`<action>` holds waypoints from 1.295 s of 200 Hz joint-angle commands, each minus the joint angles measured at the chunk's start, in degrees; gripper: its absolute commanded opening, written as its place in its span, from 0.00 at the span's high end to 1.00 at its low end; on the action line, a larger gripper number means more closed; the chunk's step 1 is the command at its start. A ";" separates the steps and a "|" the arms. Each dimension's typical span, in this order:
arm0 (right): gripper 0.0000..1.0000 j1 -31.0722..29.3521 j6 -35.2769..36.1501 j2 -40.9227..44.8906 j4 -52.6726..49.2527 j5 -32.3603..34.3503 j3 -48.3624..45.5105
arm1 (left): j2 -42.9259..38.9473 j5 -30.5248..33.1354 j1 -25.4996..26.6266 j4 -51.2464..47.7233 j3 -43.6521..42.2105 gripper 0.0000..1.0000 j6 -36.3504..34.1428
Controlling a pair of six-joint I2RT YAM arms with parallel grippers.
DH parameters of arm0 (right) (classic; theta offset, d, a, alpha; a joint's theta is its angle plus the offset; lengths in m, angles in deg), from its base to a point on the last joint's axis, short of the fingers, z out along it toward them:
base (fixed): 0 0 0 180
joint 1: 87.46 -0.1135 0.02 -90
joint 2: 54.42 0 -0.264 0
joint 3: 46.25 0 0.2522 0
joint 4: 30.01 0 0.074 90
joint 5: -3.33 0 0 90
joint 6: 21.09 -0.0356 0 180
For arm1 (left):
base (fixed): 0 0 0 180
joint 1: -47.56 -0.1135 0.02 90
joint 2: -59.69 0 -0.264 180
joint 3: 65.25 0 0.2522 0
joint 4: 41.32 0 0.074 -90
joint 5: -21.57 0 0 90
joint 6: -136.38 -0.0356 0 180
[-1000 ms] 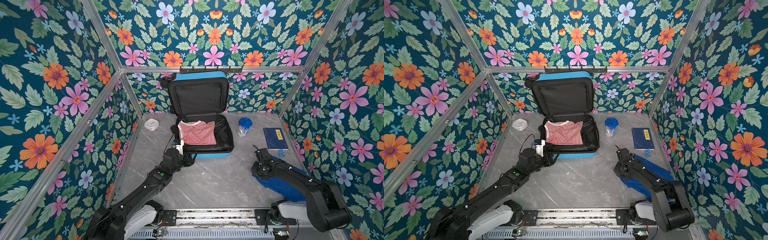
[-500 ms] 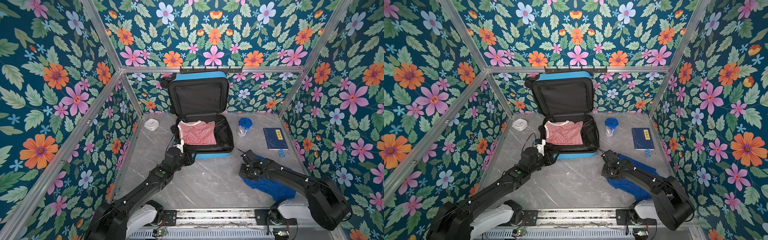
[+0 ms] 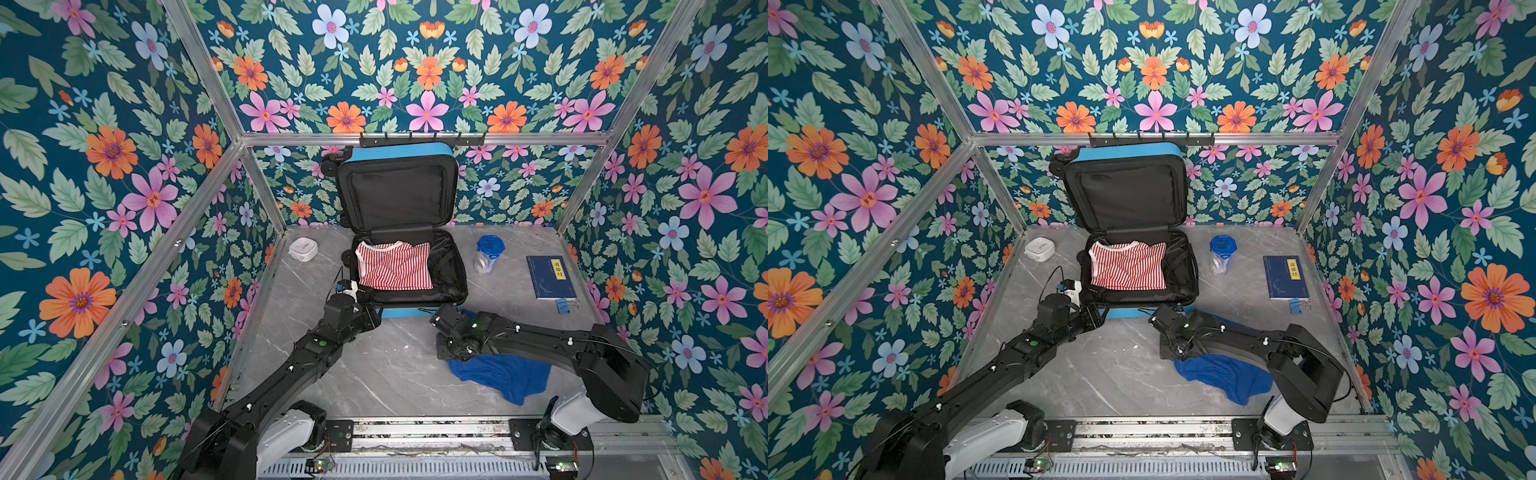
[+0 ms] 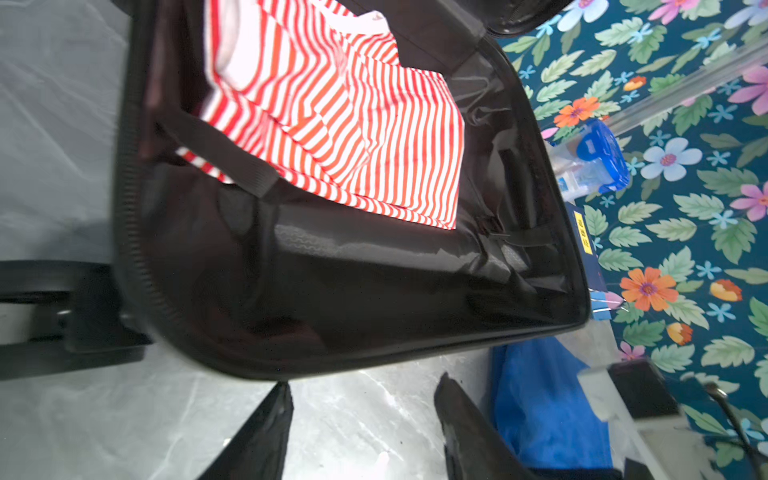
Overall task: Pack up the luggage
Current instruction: 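Move the right gripper to the blue cloth while the left gripper withdraws, then bring the left gripper to the blue cloth and grasp its edges with both grippers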
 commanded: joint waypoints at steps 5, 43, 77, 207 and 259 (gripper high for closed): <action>1.00 -3.52 3.72 -4.23 -1.78 0.13 5.32 | -0.47 -1.88 -2.69 -1.73 -1.09 0.41 -0.25; 1.00 -7.32 7.87 -8.45 0.78 -3.26 10.64 | -1.21 -5.01 -7.14 -3.04 -3.04 0.38 -0.24; 1.00 -9.76 12.12 -10.29 4.04 -7.38 12.63 | -2.10 -8.63 -11.02 -3.86 -4.54 0.36 -0.69; 0.23 -8.75 6.13 0.44 -0.14 2.95 11.94 | -4.12 -22.58 -5.90 -0.21 -10.79 0.33 -4.55; 0.17 0.59 -5.56 14.56 -7.60 7.00 -1.79 | 3.89 -16.99 7.24 9.67 -10.94 0.33 -0.37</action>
